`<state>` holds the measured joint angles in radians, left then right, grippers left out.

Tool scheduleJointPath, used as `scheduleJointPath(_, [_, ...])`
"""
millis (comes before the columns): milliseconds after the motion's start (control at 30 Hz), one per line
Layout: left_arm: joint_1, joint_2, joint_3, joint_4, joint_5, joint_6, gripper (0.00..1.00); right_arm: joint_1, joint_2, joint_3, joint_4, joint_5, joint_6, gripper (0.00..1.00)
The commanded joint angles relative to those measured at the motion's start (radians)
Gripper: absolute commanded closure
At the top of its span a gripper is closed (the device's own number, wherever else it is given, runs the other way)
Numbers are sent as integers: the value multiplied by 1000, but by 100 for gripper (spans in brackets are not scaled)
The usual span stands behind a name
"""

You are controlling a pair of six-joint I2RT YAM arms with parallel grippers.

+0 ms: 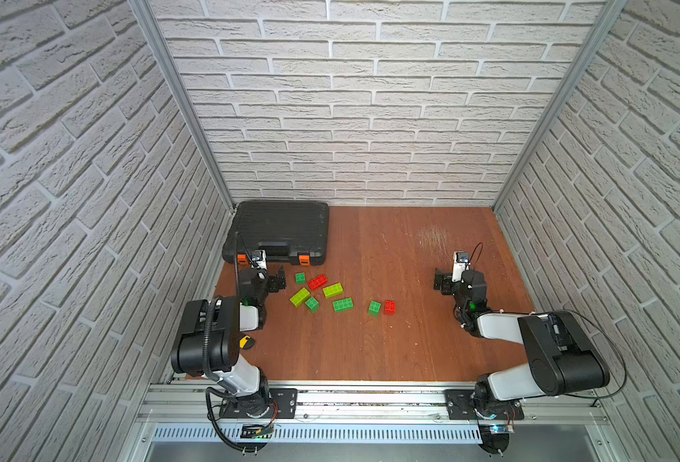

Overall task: Assemble a spoon with lego
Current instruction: Pick up the lego brick from the center of the board.

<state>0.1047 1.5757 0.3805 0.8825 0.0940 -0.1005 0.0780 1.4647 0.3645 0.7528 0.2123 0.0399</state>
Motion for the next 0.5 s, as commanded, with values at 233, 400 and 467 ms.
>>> scheduleJointPath(233, [5,0,6,46,6,6,2,2,-11,1,42,4,-8,0])
scheduleJointPath(400, [10,1,8,44,10,3,2,-1,-12,1,41,4,-8,0])
scheduleJointPath(467, [10,1,8,44,10,3,2,0,-10,1,42,4,-8,1])
